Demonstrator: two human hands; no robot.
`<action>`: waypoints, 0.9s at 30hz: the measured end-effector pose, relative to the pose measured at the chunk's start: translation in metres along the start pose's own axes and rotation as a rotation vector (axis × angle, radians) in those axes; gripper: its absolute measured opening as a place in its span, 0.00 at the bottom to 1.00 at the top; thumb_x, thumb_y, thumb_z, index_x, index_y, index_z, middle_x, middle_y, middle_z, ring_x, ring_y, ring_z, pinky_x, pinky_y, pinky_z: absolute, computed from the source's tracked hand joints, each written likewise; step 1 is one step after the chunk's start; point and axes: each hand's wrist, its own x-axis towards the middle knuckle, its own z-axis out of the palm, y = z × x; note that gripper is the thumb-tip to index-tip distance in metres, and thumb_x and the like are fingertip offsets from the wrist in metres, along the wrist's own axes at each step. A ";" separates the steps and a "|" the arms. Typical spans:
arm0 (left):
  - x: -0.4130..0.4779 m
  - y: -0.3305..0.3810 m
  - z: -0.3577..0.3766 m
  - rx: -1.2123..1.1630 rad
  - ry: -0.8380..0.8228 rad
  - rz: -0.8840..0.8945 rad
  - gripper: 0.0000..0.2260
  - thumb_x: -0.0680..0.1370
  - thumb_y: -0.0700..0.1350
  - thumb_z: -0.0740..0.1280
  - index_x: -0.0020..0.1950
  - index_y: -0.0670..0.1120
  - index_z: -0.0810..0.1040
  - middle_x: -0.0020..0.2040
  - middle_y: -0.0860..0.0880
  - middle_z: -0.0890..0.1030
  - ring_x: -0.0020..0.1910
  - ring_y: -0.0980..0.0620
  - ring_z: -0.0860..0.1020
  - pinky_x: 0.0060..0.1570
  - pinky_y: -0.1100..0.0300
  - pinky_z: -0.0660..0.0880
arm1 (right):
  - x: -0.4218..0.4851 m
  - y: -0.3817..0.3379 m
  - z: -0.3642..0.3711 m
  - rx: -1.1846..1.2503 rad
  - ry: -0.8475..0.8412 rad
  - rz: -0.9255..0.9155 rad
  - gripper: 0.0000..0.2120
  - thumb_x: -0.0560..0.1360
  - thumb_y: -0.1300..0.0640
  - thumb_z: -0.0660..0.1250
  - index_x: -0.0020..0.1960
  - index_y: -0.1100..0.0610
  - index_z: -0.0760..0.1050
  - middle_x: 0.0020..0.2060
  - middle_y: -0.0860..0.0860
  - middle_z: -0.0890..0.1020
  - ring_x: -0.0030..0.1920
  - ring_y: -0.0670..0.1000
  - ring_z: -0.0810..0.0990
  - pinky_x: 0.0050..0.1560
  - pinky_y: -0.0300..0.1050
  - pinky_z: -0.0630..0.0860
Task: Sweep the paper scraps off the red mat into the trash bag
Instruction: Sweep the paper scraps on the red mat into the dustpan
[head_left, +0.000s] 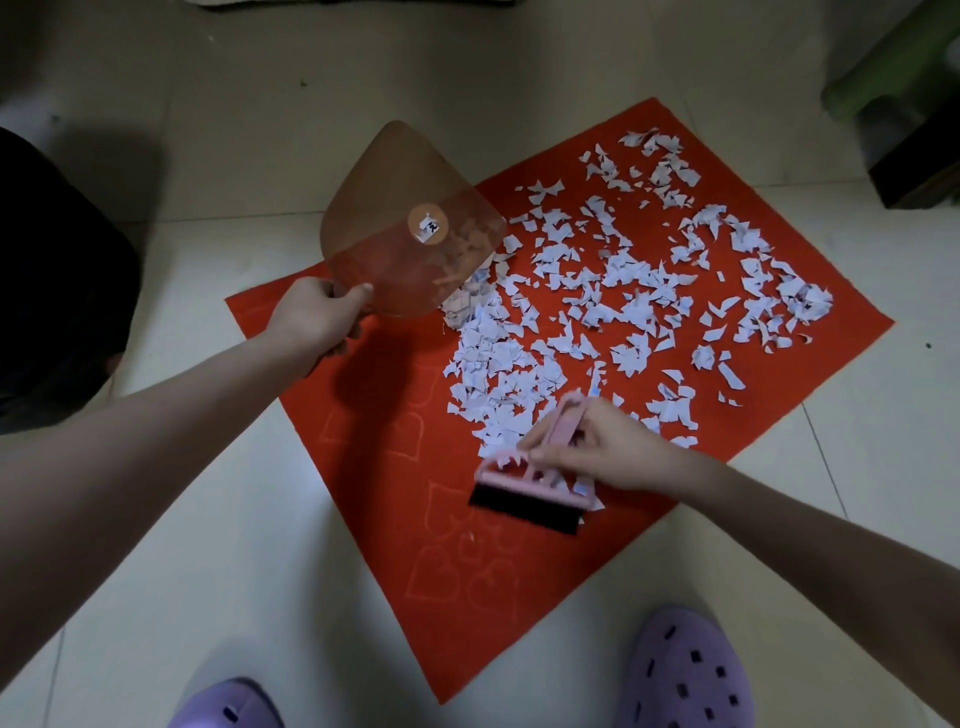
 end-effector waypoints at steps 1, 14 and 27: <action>0.000 0.000 0.000 0.000 -0.001 -0.001 0.16 0.79 0.53 0.64 0.36 0.43 0.75 0.30 0.45 0.76 0.25 0.49 0.71 0.31 0.57 0.69 | 0.002 -0.001 -0.007 0.032 0.098 -0.019 0.06 0.74 0.59 0.70 0.47 0.48 0.80 0.45 0.50 0.83 0.43 0.51 0.83 0.47 0.54 0.81; 0.003 -0.002 0.002 -0.022 -0.015 0.007 0.17 0.78 0.52 0.64 0.34 0.43 0.75 0.29 0.45 0.76 0.24 0.48 0.70 0.31 0.58 0.68 | 0.013 -0.022 0.020 0.148 0.111 -0.138 0.05 0.75 0.58 0.69 0.49 0.52 0.82 0.41 0.47 0.85 0.44 0.49 0.83 0.50 0.54 0.81; 0.003 0.000 0.002 -0.007 -0.011 -0.006 0.17 0.79 0.53 0.64 0.35 0.43 0.75 0.30 0.46 0.76 0.25 0.49 0.71 0.32 0.56 0.70 | 0.029 -0.037 -0.023 -0.160 0.565 -0.209 0.06 0.76 0.56 0.67 0.51 0.55 0.82 0.43 0.40 0.82 0.35 0.44 0.80 0.37 0.39 0.77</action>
